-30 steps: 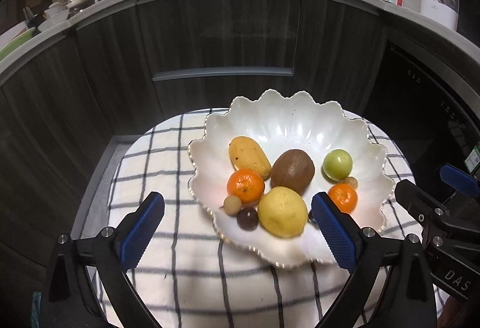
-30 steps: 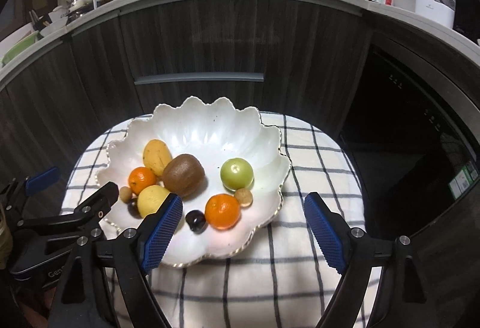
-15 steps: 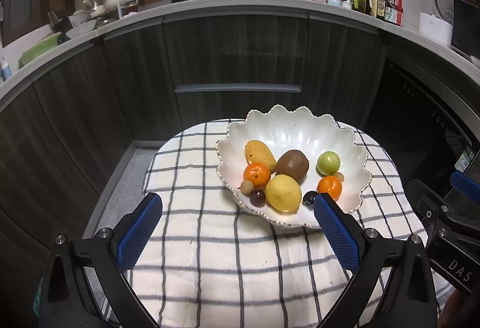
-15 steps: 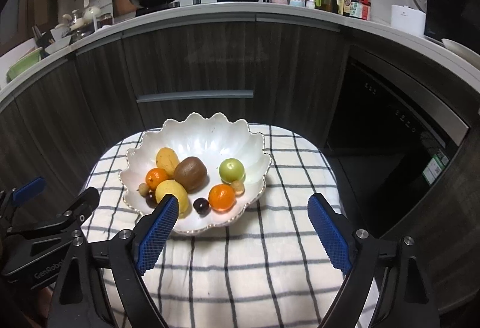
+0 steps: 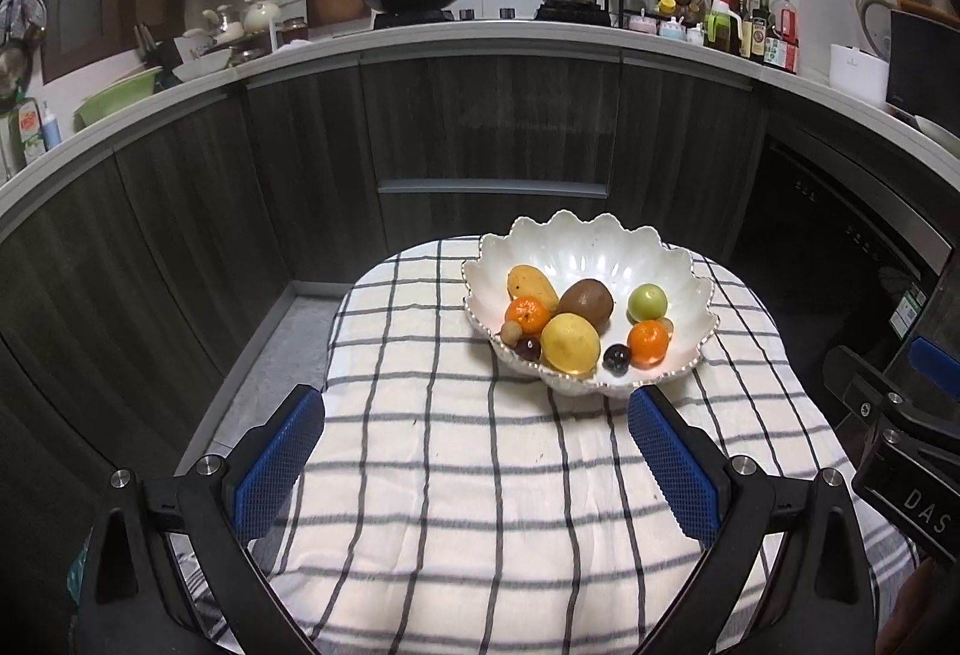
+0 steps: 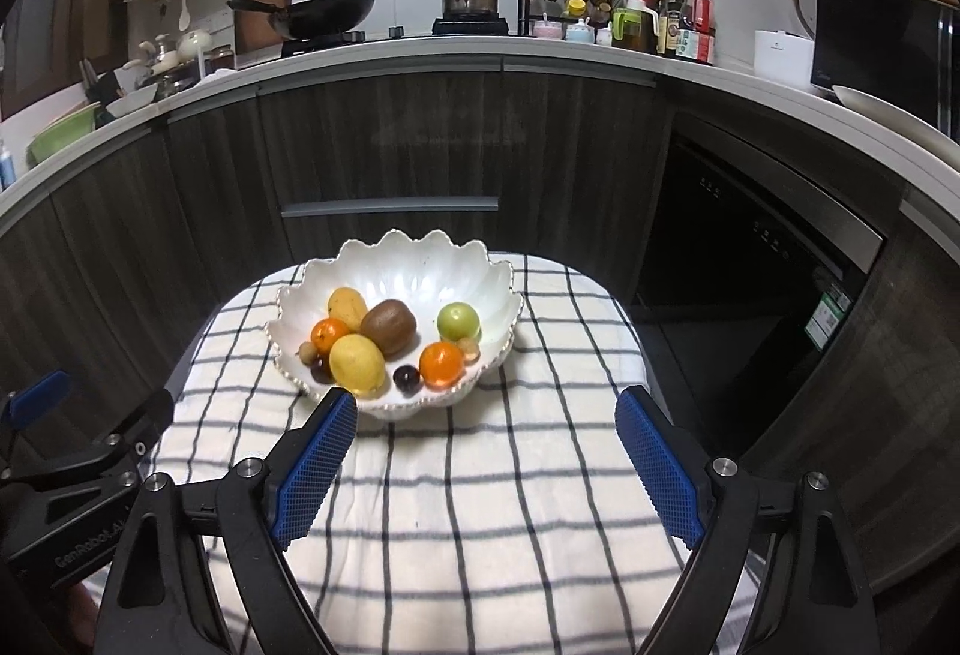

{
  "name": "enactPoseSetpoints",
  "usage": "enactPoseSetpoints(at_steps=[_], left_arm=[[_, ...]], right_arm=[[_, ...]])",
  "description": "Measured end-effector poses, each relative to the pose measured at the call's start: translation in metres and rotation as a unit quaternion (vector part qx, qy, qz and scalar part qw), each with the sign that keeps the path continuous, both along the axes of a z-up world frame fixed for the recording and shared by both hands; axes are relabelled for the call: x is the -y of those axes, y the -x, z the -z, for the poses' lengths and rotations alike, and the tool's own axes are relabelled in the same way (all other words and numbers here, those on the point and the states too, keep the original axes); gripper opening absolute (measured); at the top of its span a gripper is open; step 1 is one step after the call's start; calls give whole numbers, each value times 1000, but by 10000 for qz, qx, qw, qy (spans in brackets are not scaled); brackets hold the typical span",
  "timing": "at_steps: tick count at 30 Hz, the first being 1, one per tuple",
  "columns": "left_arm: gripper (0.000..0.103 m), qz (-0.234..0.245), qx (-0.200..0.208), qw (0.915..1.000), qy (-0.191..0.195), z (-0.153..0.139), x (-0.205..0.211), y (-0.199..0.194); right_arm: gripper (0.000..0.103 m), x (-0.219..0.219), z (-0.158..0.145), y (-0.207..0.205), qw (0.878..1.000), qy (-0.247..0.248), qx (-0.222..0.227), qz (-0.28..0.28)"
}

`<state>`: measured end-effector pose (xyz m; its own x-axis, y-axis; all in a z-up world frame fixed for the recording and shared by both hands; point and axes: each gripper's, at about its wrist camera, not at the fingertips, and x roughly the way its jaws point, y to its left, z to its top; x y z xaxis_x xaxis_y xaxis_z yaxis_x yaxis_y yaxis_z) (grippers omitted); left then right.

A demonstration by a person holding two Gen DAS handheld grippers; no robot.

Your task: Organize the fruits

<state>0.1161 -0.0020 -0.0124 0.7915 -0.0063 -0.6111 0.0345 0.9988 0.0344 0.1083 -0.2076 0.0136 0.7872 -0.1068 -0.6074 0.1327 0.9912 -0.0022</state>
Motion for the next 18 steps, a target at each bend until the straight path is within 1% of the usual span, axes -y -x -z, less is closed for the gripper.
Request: enactPoseSetpoints(at_steps=[5, 13, 18], left_arm=[[103, -27, 71, 10000, 6, 0, -5, 26], [103, -23, 253, 9997, -59, -2, -9, 59], [103, -37, 334, 9993, -165, 5, -7, 76]], right_arm=[[89, -4, 0, 23, 10000, 38, 42, -39], [89, -9, -1, 57, 9996, 122, 254, -70], [89, -10, 6, 77, 9993, 127, 359, -57]])
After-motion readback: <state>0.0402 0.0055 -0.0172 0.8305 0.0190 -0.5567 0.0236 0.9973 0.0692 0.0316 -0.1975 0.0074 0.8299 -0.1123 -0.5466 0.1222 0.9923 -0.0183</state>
